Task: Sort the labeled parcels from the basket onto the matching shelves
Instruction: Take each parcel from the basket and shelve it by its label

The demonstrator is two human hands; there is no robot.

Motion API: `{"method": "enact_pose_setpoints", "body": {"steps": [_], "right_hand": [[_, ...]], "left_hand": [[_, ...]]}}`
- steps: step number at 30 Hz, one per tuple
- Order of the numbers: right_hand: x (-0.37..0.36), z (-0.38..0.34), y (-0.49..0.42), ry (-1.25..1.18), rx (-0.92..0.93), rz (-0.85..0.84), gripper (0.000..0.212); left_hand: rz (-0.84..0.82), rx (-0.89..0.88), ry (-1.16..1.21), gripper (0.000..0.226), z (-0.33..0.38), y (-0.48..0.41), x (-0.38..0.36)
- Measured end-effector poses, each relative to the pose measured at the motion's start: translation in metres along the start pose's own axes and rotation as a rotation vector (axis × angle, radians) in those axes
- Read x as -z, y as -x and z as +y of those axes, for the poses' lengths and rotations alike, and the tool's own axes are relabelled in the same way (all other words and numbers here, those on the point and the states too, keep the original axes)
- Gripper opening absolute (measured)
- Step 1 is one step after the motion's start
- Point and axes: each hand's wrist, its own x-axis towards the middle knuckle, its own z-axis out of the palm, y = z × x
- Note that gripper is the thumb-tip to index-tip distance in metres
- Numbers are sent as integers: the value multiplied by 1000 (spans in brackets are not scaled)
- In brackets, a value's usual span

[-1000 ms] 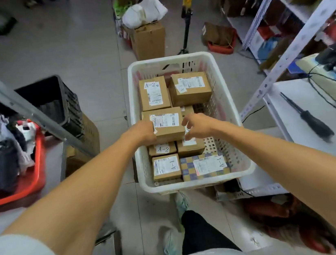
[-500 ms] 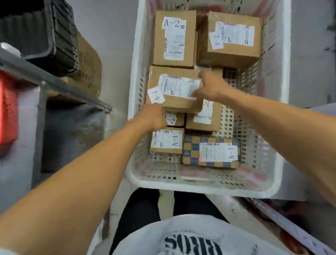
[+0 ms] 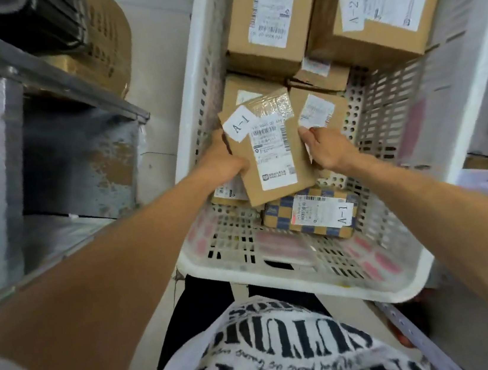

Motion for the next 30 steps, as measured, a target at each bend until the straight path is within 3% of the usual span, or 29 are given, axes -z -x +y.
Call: {"method": "enact_pose_setpoints", "body": {"steps": [2,4,8,12,17,24,30], "right_hand": [[-11,6,5,-184,-21,17,51],[-21,8,10,-387,-38,58,47],[-37,11,22,-477,100,101,68],[-46,14,19,-676,76,35,95],[-36,6,28,-772,61,19,101],[-2,-31,95,-862,158,227,89],[39,-77,172,-934,264,468,93]], "left_hand": [[-81,-4,52,115,1,-1,-3],[-77,-26,82,122,0,-7,-10],[96,-83,146,119,-3,-19,-33],[52,-87,212,107,-7,-19,-34],[23,-166,186,108,3,4,-19],[-2,-325,15,114,50,58,16],[-6,-543,-133,113,105,131,57]]}}
